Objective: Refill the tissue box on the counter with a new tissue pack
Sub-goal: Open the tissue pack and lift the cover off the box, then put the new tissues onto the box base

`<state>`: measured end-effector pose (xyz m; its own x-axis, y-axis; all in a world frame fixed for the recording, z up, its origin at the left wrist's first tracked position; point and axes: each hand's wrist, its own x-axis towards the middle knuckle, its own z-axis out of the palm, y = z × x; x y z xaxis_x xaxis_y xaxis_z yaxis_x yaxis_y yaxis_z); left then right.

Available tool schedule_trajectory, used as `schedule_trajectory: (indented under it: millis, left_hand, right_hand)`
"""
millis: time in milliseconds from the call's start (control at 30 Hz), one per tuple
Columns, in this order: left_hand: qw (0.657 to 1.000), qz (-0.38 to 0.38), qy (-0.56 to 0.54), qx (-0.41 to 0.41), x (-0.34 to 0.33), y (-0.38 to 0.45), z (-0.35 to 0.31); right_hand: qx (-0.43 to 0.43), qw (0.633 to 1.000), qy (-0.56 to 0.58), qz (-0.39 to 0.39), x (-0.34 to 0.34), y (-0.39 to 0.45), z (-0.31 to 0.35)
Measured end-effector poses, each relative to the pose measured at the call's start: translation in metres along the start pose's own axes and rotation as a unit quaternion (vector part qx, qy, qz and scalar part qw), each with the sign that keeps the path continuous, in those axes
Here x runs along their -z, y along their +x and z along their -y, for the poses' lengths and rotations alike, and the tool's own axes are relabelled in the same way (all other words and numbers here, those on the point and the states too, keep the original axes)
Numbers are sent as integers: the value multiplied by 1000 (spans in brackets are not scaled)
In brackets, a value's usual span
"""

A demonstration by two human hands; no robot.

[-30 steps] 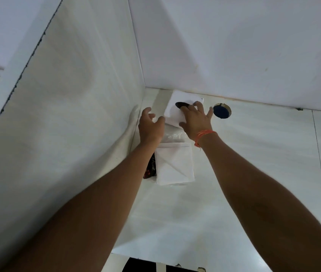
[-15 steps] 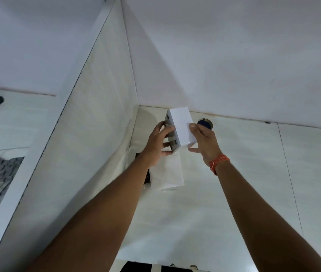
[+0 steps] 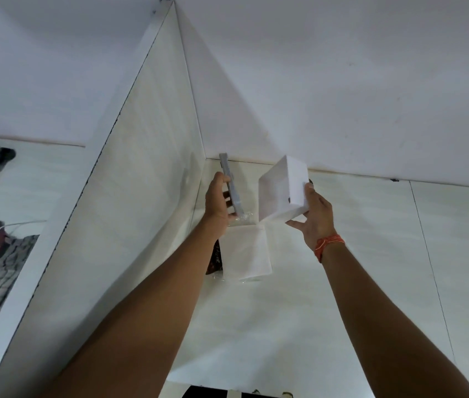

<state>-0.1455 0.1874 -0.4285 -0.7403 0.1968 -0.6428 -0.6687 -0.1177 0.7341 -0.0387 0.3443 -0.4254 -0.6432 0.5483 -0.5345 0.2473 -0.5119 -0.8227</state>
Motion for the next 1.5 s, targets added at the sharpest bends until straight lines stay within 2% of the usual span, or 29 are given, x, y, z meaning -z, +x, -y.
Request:
schedule_trajectory:
  millis: [33, 100, 167, 233, 300, 400, 500, 567, 667, 733, 800, 967, 1167, 1267, 1300, 1400, 1500]
  left_hand:
    - [998, -26, 30, -39, -2, 8, 0]
    - [974, -87, 176, -109, -6, 31, 2]
    - [905, -158, 377, -115, -8, 54, 4]
    - [827, -188, 523, -87, -10, 73, 10]
    - [775, -195, 598, -68, -9, 91, 21]
    - [739, -187, 644, -62, 0, 113, 42]
    - [752, -170, 634, -71, 9, 116, 52]
    - [784, -188, 579, -124, 10, 100, 52]
    - [843, -260, 428, -198, 7, 45, 54]
    - [871, -282, 348, -202, 4, 1, 66]
    - [886, -280, 334, -156, 5, -29, 85]
    - [876, -297, 379, 18, 20, -24, 111]
    - [882, -288, 372, 16, 27, -21, 110]
    - [839, -249, 483, -10, 25, -25, 110]
    - [836, -233, 497, 4, 25, -27, 110]
    - [855, -185, 475, 96, 27, -22, 115]
    - [871, -191, 433, 135, 30, -11, 119]
  right_hand:
    - [-6, 1000, 21, -6, 4, 2, -2]
    - [-21, 998, 65, -15, 13, 8, -9]
    - [-38, 993, 112, -21, 23, 16, -19]
    - [-55, 987, 146, -24, 30, 22, -29]
    - [-64, 985, 158, -24, 36, 28, -41]
    - [-72, 983, 169, -26, 43, 36, -58]
    - [-76, 982, 173, -27, 48, 37, -65]
    - [-81, 981, 172, -29, 47, 31, -64]
    - [-84, 980, 175, -34, 44, 19, -58]
    - [-85, 979, 185, -31, 42, 13, -54]
    - [-87, 976, 197, -28, 40, 8, -52]
    - [-85, 974, 208, -31, 36, 6, -51]
    - [-88, 976, 196, -33, 37, 0, -60]
    - [-85, 976, 197, -35, 36, -4, -63]
    - [-84, 976, 197, -35, 36, -5, -64]
    - [-79, 977, 194, -33, 38, -7, -65]
    - [-67, 979, 190, -37, 41, -8, -66]
